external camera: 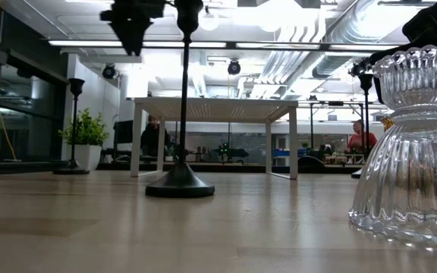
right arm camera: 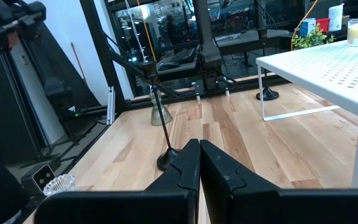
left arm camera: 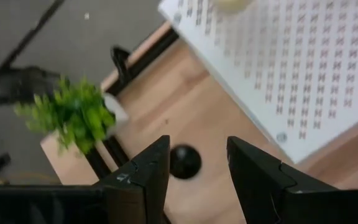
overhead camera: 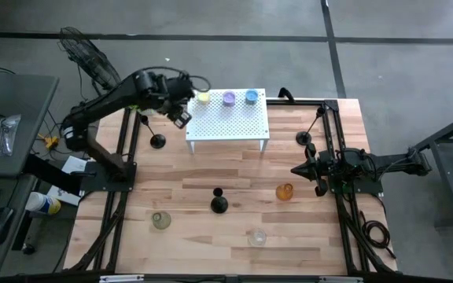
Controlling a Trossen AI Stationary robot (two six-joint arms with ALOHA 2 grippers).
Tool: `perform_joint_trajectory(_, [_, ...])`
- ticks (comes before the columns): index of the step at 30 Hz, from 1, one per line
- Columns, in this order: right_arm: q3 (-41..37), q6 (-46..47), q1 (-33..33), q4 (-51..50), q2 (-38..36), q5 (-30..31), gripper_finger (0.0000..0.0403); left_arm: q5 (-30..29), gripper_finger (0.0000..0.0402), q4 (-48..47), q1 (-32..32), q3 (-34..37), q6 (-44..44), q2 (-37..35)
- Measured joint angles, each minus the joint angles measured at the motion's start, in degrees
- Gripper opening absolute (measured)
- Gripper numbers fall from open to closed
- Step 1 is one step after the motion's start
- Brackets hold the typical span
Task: Pick & Place candle stick holders
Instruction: Put the top left black candle holder on the shelf
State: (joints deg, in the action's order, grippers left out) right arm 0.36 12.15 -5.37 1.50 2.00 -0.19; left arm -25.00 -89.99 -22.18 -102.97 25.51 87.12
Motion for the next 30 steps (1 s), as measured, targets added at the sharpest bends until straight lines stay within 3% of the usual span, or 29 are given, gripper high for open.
perform_joint_trajectory(7, [0.0,0.0,0.0,0.0,0.0,0.0,0.0002,-1.2,0.0155,0.0,3.2,11.1,10.6,-9.2])
perform_joint_trajectory(22, [0.0,0.0,0.0,0.0,0.0,0.0,0.0002,-23.5,0.0155,0.4,15.8,29.8,29.9,-34.1])
perform_joint_trajectory(30, [0.0,0.0,0.0,0.0,0.0,0.0,0.0002,-26.7,0.0155,5.7,23.6,40.2,32.0,-42.7])
